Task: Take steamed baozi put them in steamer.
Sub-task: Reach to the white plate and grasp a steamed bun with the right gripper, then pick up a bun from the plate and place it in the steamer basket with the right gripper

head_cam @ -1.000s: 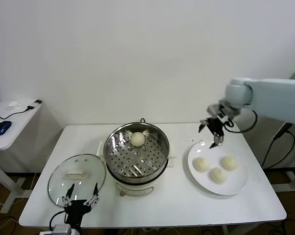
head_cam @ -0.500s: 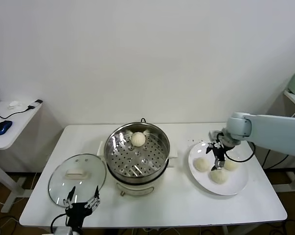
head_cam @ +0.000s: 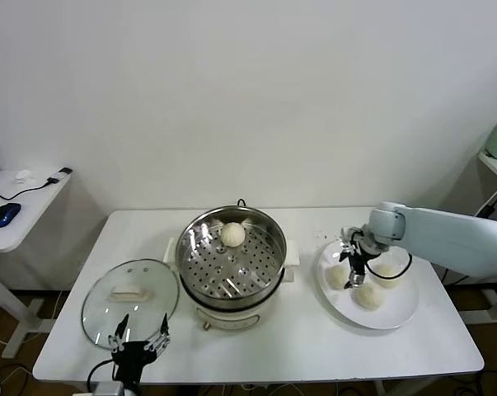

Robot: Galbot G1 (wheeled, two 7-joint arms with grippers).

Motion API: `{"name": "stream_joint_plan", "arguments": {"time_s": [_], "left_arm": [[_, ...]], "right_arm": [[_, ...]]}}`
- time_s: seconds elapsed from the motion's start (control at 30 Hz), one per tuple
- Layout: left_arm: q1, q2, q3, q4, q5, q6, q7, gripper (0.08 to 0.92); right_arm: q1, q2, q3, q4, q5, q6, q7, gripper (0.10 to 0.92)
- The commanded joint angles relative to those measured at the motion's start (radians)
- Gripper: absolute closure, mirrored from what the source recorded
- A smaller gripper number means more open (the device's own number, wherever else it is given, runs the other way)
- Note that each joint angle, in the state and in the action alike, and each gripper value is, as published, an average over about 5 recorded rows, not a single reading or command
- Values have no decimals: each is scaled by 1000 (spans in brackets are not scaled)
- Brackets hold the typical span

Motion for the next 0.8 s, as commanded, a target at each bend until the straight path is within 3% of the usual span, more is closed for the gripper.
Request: {"name": "stream_joint_plan", "arguments": {"time_s": [0.03,0.33,0.53,0.8], "left_arm": [[-1,1,0,3,0,1,0,177],[1,2,0,2,-2,-3,-2,177],[8,2,4,-4,0,-3,-5,177],[12,3,13,-25,3,-1,-5,177]], "right_arm": [[-52,18,46,-47,-12,-10,1,206],[-16,4,45,-8,-21,0,-19,377],[193,-34,-57,77,27,22,-85,397],[686,36,-291,230,330,30,-173,391]]}}
